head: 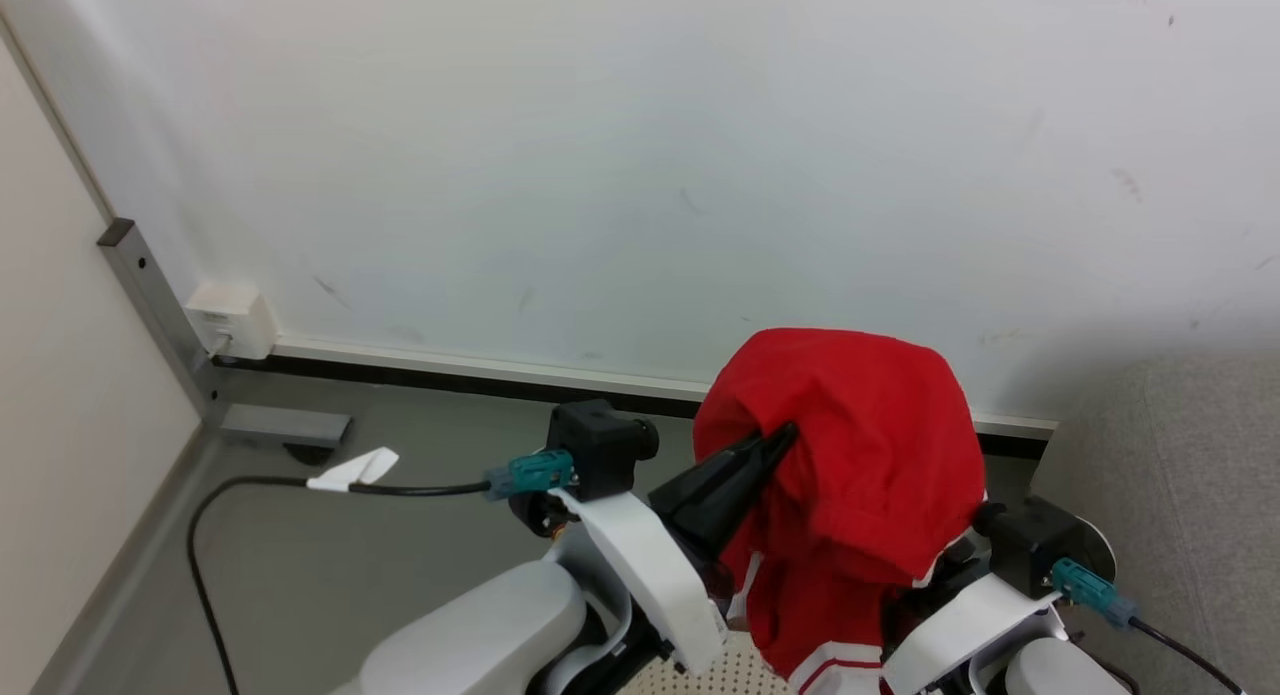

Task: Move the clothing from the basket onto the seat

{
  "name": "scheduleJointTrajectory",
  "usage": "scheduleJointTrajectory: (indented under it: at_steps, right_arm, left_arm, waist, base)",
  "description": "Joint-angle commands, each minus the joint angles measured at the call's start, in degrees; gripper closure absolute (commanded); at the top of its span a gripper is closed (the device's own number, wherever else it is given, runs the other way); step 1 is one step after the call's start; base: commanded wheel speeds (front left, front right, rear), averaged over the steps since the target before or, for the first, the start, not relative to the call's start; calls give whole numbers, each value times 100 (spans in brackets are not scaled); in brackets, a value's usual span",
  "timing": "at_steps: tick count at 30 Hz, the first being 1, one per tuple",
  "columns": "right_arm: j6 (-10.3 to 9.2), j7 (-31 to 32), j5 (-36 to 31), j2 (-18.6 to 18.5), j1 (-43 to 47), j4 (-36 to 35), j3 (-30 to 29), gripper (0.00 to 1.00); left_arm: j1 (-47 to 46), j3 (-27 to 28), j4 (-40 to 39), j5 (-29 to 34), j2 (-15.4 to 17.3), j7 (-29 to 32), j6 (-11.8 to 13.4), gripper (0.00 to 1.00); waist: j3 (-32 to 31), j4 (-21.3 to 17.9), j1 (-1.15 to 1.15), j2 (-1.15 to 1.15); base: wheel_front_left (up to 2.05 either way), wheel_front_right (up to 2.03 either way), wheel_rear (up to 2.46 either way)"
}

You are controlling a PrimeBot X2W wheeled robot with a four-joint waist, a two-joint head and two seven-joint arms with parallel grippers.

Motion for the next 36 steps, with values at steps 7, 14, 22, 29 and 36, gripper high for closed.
scheduleJointTrajectory:
  at_steps: [7,14,22,29,36]
  right_arm:
    - [-12,-13,-172,-216,239,-426,-79,100]
    - [-13,-14,-238,-433,340,-716,-296,100]
    - [-12,-13,-340,-620,391,-931,-575,100]
    - [-13,-13,-454,-808,346,-1163,-871,100]
    - [-13,-13,-605,-1029,172,-1492,-1109,100]
  left_arm:
    - [276,-30,91,-102,110,-28,52,0]
    - [452,-18,104,-92,283,-69,122,0]
    - [607,39,21,-73,458,-135,220,0]
    - [664,66,-83,133,588,-209,311,0]
    - [669,125,-161,388,569,-263,332,0]
  waist:
    - [-30,-99,0,0]
    - [-53,-228,0,0]
    - [0,-445,0,0]
    - [88,-834,0,0]
    - [202,-1424,0,0]
  base:
    - [0,0,0]
    - [0,0,0]
    - [0,0,0]
    - [0,0,0]
    - [0,0,0]
